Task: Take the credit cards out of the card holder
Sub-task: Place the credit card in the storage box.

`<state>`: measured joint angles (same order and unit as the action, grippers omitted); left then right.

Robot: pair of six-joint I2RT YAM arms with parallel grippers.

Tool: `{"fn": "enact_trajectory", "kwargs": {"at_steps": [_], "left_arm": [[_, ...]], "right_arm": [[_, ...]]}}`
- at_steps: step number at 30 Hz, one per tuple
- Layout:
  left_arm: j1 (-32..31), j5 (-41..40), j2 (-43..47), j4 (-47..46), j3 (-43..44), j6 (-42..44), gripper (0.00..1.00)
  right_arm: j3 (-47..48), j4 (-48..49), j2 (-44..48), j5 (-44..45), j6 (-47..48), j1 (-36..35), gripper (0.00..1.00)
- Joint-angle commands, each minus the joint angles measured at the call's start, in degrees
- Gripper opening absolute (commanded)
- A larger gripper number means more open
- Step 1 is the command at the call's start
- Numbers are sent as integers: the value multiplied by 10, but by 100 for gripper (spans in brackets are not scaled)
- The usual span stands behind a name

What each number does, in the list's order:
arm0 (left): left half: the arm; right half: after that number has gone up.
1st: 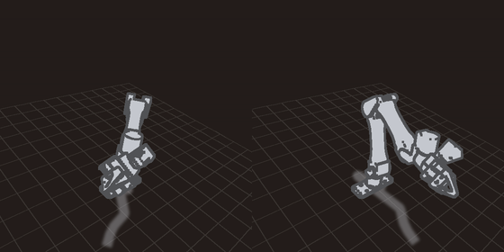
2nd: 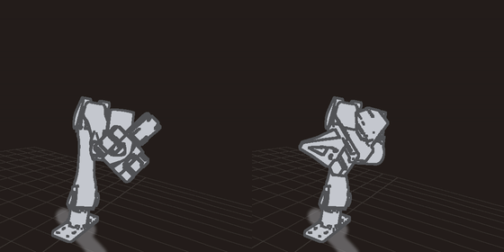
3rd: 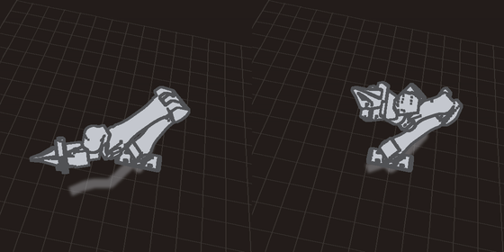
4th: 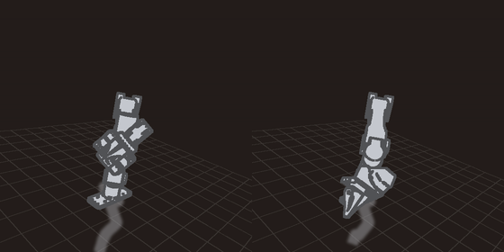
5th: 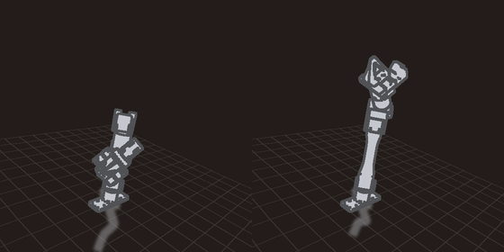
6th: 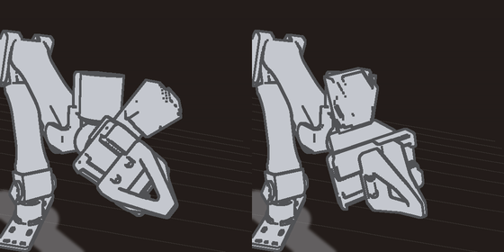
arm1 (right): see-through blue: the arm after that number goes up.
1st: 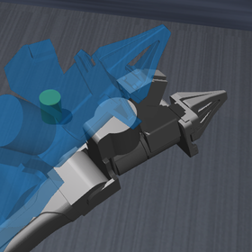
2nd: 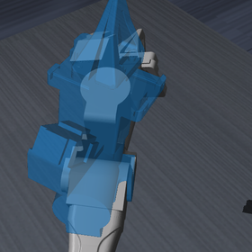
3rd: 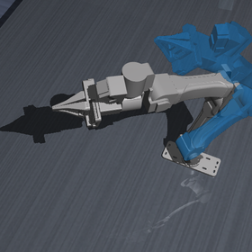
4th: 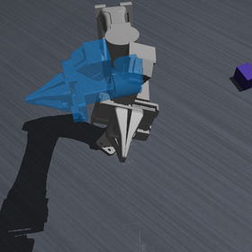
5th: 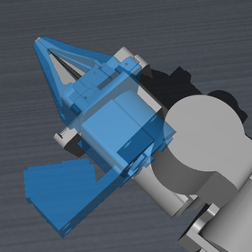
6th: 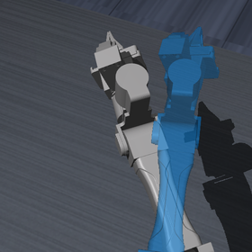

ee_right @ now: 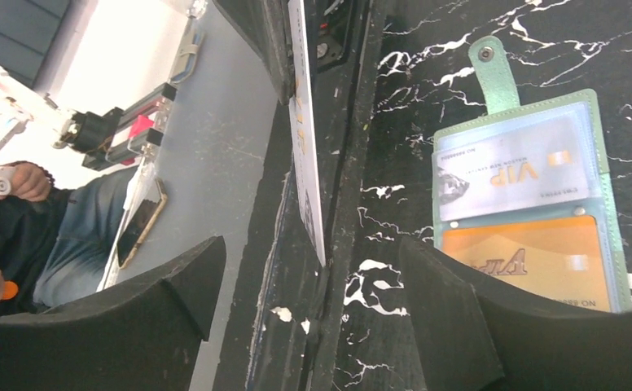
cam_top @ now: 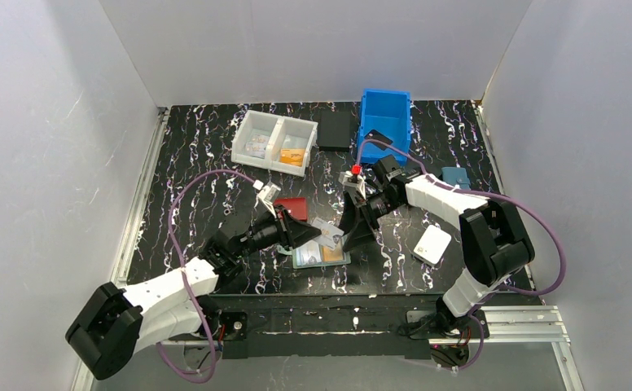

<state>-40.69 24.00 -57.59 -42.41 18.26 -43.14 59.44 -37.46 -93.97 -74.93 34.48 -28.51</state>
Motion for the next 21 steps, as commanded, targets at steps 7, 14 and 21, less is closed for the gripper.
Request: {"fn": "enact_trajectory", "kwargs": {"at_steps": [7,14,21], "left_arm": [[-19,-41,-41,-96,-3,-28,0],[-20,-49,-53,-109,-14,-36,0],[-19,-86,-37,-106,-32,-48,15]], "right_arm": [[-19,117,19,-57,-113,9,59],[-33,188,20,-50,-190,13,12],[-42,218,30,-26,-216,13,1]]}}
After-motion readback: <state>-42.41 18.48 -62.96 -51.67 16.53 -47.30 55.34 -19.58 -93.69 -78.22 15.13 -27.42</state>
